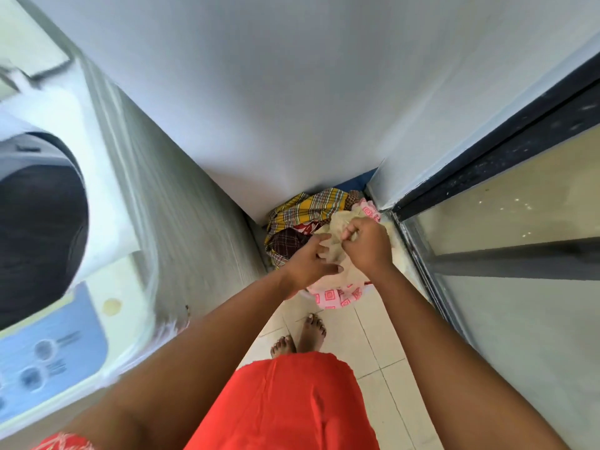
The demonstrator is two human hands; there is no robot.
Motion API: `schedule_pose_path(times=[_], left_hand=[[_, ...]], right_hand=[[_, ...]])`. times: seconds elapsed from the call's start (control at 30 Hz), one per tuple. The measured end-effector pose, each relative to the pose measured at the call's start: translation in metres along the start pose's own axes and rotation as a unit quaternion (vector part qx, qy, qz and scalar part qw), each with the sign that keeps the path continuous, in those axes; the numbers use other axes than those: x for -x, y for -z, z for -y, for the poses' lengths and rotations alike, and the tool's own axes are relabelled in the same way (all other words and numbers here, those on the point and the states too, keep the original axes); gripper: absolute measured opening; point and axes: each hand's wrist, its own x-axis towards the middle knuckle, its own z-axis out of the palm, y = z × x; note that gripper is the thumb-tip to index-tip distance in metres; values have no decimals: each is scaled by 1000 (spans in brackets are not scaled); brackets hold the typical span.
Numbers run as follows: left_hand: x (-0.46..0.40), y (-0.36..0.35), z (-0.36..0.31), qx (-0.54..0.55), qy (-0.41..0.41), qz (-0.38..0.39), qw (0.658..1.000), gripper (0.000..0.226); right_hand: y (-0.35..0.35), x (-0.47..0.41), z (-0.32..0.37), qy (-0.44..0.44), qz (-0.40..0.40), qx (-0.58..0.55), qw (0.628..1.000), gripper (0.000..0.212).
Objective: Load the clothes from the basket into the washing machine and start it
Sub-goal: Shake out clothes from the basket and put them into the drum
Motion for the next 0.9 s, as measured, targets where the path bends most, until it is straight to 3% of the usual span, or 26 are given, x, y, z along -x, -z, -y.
schedule_pose_path(times=[0.17, 0.37, 0.43, 0.6, 0.67, 0.77, 0.83, 0.9], left_hand=[[54, 6, -42, 33, -102, -59, 992, 107], [109, 26, -77, 10, -202, -137, 970, 106], [126, 32, -88, 2, -228, -179, 957, 98], [171, 50, -104, -35, -279, -248, 927, 46], [187, 56, -106, -38, -287, -265, 920, 33], [208, 63, -108, -39, -296, -296, 907, 29], [220, 64, -111, -23, -303, -314, 900, 34], [231, 65, -114, 13, -310, -318, 896, 36]], right_hand=[[53, 33, 82, 49, -34, -117, 991, 25], [97, 86, 159, 38, -24, -261, 964, 27], [107, 101, 175, 45, -16, -317, 947, 27], [120, 133, 199, 39, -23, -443, 895, 35], [117, 143, 199, 59, -89, -389, 915, 41], [115, 153, 194, 134, -161, -154, 966, 52], [115, 158, 192, 198, -118, 31, 973, 58], [112, 163, 194, 234, -4, 126, 964, 78]])
